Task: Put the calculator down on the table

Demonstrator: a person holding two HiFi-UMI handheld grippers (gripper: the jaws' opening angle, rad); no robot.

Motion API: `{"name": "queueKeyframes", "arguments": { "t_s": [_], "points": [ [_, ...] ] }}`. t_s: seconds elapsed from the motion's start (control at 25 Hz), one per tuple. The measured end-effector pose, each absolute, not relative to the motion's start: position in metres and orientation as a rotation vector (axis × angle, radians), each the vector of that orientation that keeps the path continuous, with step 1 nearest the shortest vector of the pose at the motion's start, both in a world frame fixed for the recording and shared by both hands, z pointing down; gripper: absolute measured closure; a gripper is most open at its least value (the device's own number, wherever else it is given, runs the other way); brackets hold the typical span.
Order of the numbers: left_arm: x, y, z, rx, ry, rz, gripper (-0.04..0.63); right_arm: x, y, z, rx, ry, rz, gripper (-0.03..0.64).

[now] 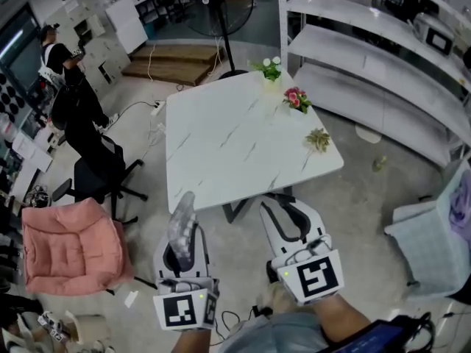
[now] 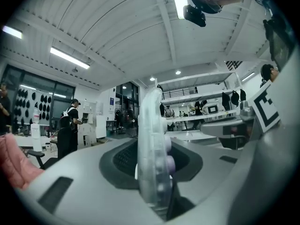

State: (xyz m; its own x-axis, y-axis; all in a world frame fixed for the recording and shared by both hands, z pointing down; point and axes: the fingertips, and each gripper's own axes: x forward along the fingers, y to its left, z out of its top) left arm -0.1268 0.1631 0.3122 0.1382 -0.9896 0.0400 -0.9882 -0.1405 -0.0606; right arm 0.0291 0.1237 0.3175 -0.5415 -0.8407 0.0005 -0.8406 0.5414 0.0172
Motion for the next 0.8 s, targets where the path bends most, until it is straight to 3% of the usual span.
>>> {"name": "queueKeyframes", "arguments": {
  "t_s": [0.8],
  "points": [
    [-0.135, 0.021, 0.294, -2.257, 2.111, -0.109, 0.462, 0.012, -0.040, 0.304, 1.417, -2.829, -0.047, 0.520]
  ]
}}
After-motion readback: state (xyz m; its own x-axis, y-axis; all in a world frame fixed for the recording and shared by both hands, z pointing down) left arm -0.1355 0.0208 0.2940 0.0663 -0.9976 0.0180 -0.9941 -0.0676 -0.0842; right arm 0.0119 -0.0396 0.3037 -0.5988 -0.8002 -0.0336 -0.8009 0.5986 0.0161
